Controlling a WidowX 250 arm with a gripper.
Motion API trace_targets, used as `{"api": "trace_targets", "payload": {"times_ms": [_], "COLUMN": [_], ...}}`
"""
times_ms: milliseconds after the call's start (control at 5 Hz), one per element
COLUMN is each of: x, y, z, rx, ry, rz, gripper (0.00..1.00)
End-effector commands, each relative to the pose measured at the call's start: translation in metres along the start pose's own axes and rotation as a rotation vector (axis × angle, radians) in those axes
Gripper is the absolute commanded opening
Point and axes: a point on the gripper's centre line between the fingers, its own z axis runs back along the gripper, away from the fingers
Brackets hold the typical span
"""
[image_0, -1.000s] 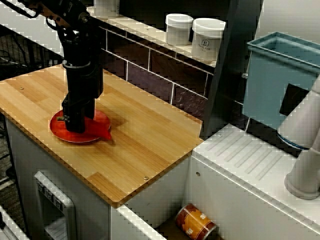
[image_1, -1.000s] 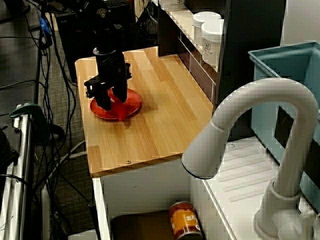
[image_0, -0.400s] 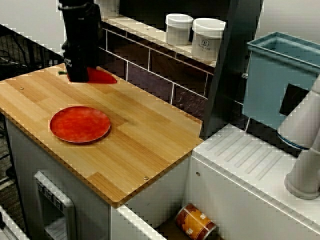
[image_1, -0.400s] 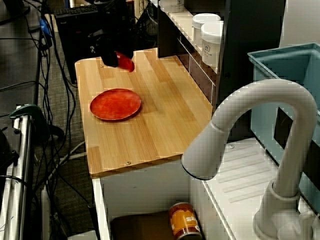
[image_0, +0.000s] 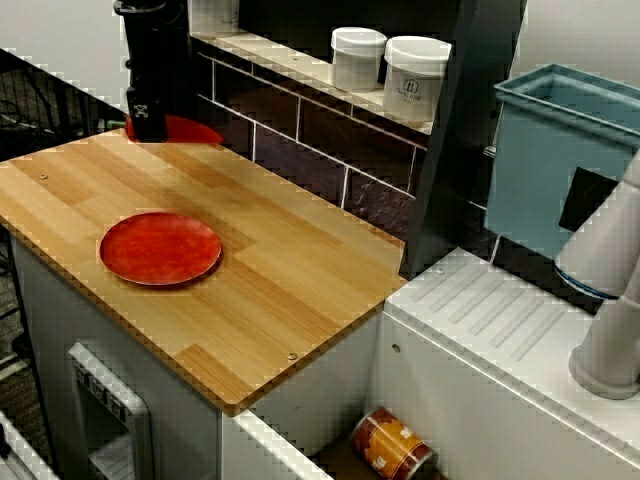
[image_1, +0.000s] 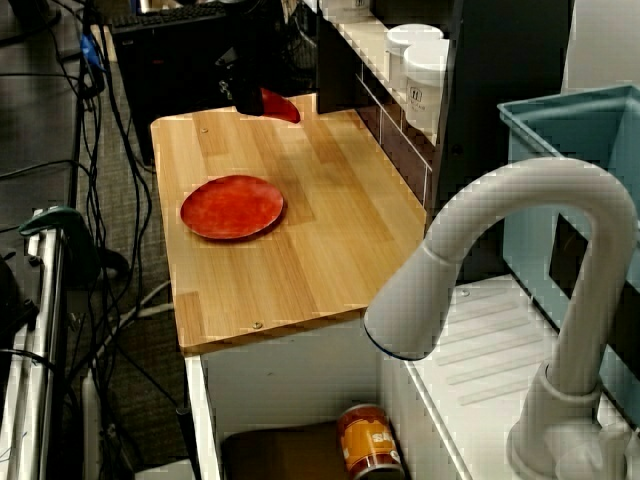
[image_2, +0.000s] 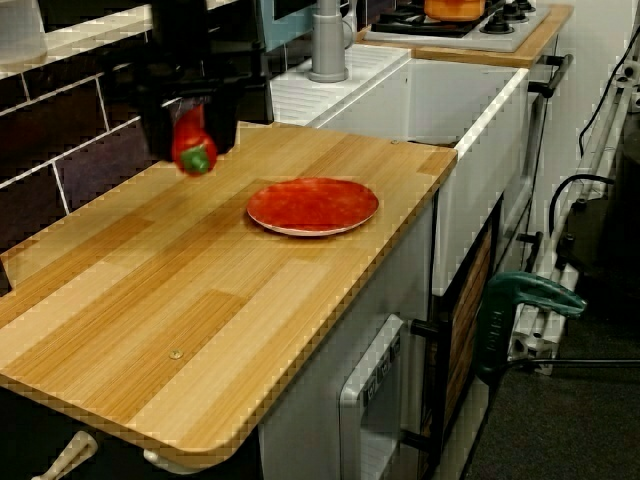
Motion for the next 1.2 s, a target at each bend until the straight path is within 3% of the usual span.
{"api": "trace_targets", "payload": {"times_ms": [0,200,400,600,800,1000], "x": [-0.057,-0.061,-0.066,-0.068,-0.070,-0.071], "y": [0.028,0.024,0.012,0.011,0.010,0.008], "z": [0.006,0.007,-0.007,-0.019,-0.025,-0.023], "rx": [0.106,0.115,0.211,0.221,0.193,0.172], "ry": [0.003,-0.004,0.011,0.044,0.071,0.069], "rz": [0.126,0.122,0.079,0.067,0.083,0.098], "gripper": [0.00,0.00,0.00,0.00,0.21,1.00]}}
